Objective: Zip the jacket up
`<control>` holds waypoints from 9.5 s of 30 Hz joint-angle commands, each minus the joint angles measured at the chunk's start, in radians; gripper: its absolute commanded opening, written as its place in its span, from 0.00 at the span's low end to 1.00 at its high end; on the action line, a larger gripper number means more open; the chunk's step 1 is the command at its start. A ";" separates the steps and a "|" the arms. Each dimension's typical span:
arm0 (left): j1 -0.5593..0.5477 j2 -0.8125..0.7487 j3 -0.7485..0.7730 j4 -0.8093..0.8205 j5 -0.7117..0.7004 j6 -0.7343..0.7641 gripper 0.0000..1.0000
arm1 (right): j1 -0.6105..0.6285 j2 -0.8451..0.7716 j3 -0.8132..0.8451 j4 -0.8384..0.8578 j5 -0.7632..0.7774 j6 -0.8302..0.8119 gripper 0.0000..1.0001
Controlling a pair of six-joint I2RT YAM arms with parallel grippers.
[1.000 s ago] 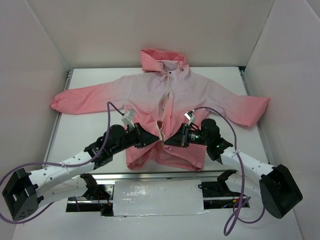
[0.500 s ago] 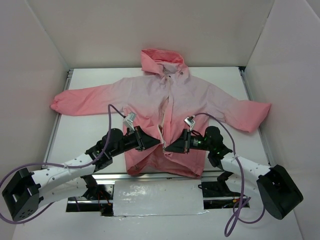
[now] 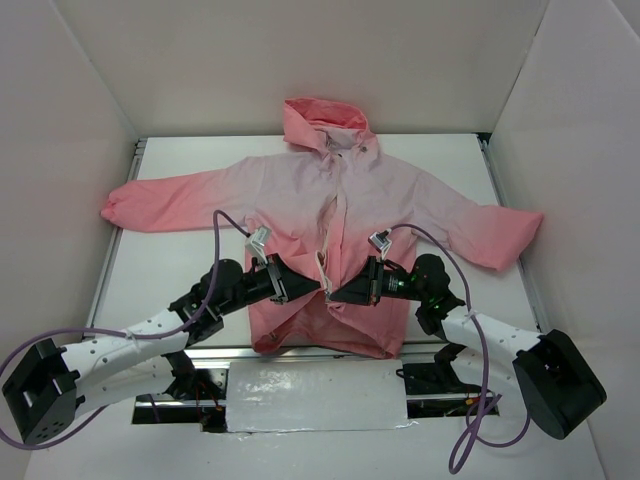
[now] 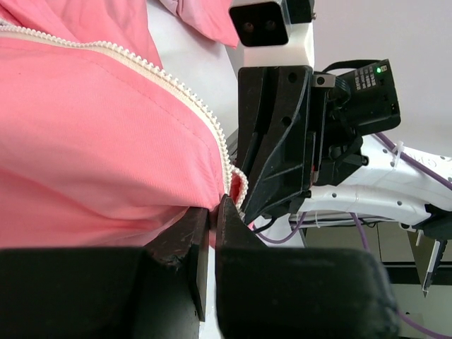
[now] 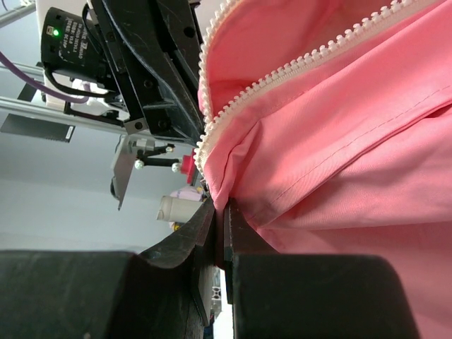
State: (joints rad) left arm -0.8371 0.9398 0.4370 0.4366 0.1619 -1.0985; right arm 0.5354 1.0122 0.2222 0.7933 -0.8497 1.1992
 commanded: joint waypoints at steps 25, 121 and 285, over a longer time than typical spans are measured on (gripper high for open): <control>0.003 -0.030 0.002 0.056 0.022 0.034 0.00 | -0.026 -0.023 0.019 -0.003 0.005 -0.052 0.00; 0.004 0.004 0.011 0.057 0.099 0.032 0.00 | -0.061 0.058 0.094 0.132 -0.051 -0.021 0.00; -0.008 0.157 0.012 0.051 0.381 0.177 0.00 | 0.236 -0.161 0.034 -0.517 0.368 0.162 0.00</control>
State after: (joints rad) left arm -0.8356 1.0954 0.3996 0.4198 0.4999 -0.9413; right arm 0.7788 0.8360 0.2111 0.2230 -0.4828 1.4055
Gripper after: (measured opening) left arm 0.142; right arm 0.007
